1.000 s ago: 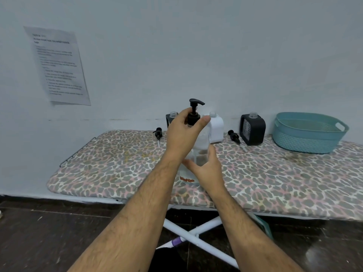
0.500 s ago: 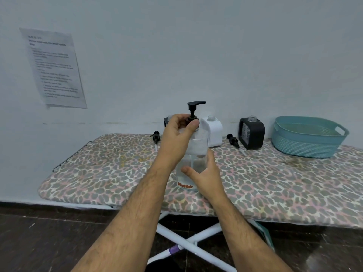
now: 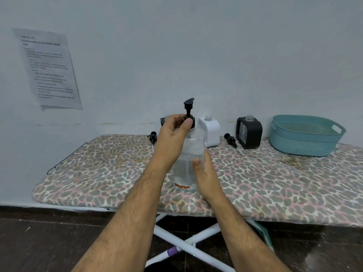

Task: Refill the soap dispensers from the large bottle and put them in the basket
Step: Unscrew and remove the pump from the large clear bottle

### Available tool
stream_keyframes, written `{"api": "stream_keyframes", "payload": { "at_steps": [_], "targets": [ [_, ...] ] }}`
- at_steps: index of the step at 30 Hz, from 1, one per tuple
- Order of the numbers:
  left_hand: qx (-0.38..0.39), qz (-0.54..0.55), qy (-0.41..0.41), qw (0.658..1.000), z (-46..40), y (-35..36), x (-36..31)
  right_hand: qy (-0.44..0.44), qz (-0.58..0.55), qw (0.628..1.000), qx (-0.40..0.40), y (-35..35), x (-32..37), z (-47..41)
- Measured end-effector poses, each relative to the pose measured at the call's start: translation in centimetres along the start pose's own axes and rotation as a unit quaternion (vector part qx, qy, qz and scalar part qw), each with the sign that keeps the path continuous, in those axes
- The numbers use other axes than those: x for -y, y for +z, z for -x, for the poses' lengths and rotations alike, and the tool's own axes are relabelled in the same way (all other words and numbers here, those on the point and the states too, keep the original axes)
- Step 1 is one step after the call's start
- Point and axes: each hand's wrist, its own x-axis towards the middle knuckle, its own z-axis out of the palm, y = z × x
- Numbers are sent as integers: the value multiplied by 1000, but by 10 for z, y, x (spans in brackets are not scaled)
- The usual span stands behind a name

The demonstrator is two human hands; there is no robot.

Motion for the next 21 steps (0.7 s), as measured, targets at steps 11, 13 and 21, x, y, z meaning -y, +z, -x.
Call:
{"api": "stream_keyframes", "payload": {
  "at_steps": [11,13,21],
  "targets": [
    [0,2,-23,1000,1,0,-8,29,2,1000,12,0,12,4],
    [-8,1,-25,1000,2,0,-8,30,3,999,14,0,13,5],
    [15,-7,-14,1000,2,-1,-10,26,4,1000,16,1,16,5]
  ]
}}
